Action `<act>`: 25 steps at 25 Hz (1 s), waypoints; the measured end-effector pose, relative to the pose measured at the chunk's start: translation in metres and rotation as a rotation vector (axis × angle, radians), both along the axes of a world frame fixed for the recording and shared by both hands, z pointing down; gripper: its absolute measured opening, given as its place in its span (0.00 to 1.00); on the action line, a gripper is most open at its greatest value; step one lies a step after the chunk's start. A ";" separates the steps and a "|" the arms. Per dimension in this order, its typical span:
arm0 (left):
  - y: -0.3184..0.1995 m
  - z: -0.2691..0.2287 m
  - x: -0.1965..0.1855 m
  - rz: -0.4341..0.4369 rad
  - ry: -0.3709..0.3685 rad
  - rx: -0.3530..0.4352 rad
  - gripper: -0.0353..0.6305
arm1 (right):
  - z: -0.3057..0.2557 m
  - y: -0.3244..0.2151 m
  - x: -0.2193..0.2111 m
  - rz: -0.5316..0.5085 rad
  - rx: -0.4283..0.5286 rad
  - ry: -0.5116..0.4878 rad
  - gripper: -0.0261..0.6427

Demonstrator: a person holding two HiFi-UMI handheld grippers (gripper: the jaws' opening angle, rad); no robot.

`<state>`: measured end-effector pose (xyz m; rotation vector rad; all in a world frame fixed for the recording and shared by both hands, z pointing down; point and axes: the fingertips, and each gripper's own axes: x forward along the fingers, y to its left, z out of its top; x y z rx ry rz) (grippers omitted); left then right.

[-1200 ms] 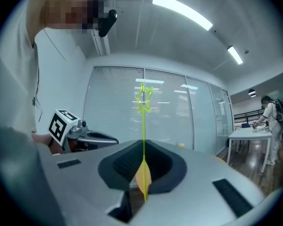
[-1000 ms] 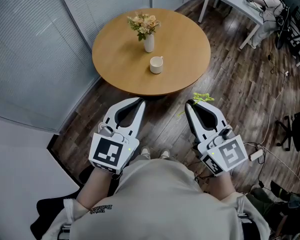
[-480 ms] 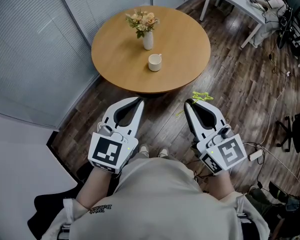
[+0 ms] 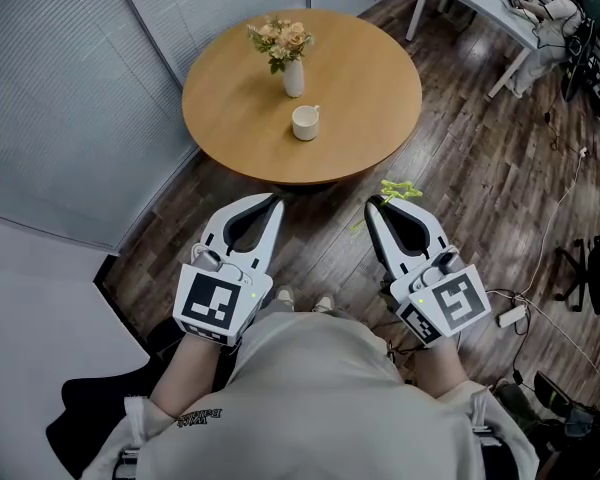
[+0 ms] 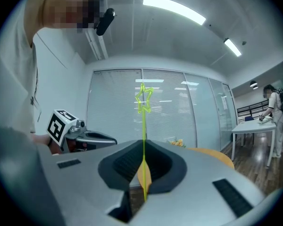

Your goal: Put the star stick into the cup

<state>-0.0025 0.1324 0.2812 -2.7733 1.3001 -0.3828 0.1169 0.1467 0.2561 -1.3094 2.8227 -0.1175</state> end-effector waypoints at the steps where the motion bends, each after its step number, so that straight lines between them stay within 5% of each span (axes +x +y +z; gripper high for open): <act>1: 0.000 0.001 0.002 -0.004 -0.002 -0.002 0.09 | 0.000 -0.001 0.002 -0.004 0.001 -0.002 0.09; 25: -0.009 0.005 0.008 -0.075 0.014 -0.011 0.09 | 0.009 -0.017 0.007 -0.072 0.009 -0.008 0.09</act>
